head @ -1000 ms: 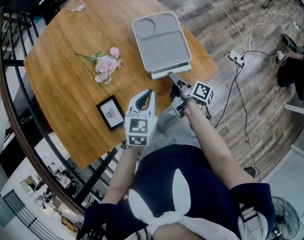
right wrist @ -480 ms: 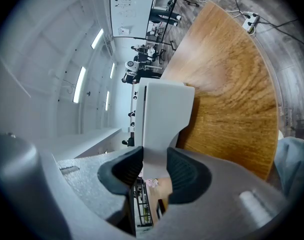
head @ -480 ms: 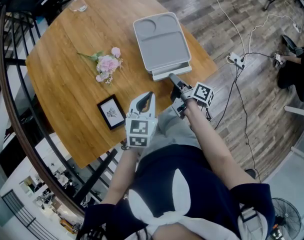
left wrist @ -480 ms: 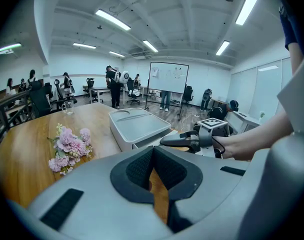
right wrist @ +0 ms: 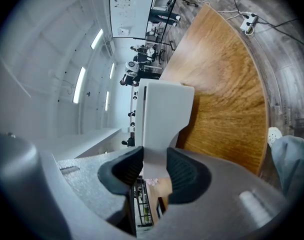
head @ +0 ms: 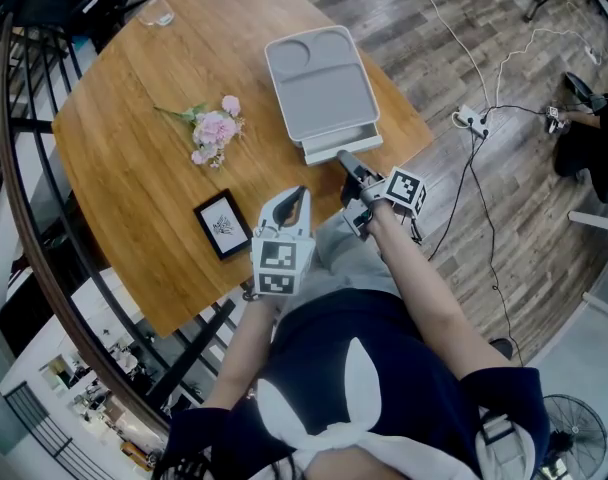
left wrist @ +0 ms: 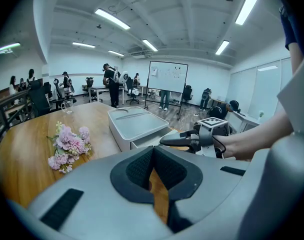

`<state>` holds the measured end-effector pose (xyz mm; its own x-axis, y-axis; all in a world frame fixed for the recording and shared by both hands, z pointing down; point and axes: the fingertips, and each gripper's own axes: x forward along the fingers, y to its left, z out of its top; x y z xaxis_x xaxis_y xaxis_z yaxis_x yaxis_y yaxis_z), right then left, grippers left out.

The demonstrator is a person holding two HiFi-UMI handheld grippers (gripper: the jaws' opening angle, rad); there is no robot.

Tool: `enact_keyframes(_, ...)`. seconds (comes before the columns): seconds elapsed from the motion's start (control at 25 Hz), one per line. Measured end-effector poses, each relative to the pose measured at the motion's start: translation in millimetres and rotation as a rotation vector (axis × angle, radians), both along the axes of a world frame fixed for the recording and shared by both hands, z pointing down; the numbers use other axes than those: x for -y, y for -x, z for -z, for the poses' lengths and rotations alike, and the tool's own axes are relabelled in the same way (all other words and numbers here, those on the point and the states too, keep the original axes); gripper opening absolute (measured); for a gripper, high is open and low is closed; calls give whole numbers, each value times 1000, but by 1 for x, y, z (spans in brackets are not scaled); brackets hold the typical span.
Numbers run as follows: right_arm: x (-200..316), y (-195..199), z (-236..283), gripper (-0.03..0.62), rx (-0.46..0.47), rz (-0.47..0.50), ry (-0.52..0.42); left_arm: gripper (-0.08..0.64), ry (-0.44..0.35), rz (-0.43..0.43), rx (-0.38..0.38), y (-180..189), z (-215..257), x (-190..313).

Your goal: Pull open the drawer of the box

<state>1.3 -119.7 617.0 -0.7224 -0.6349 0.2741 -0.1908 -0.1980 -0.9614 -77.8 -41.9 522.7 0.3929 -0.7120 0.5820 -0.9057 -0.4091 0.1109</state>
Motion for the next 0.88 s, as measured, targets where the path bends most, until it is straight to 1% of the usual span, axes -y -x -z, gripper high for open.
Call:
enact_keyframes(0.28, -3, -2, -1, 140, 11, 5, -28, 17, 5, -9, 2, -5, -2, -5)
enact_keyframes(0.64, -12, -3, 3, 129, 8, -15, 11, 17, 8, -9, 3, -4, -2, -11)
enact_keyframes(0.76, -9, -3, 3, 129, 0, -7, -26, 17, 9, -7, 3, -3, -2, -12)
enact_keyframes(0.88, -8, -4, 6, 130, -43, 15, -63, 17, 9, -6, 5, -2, -1, -14)
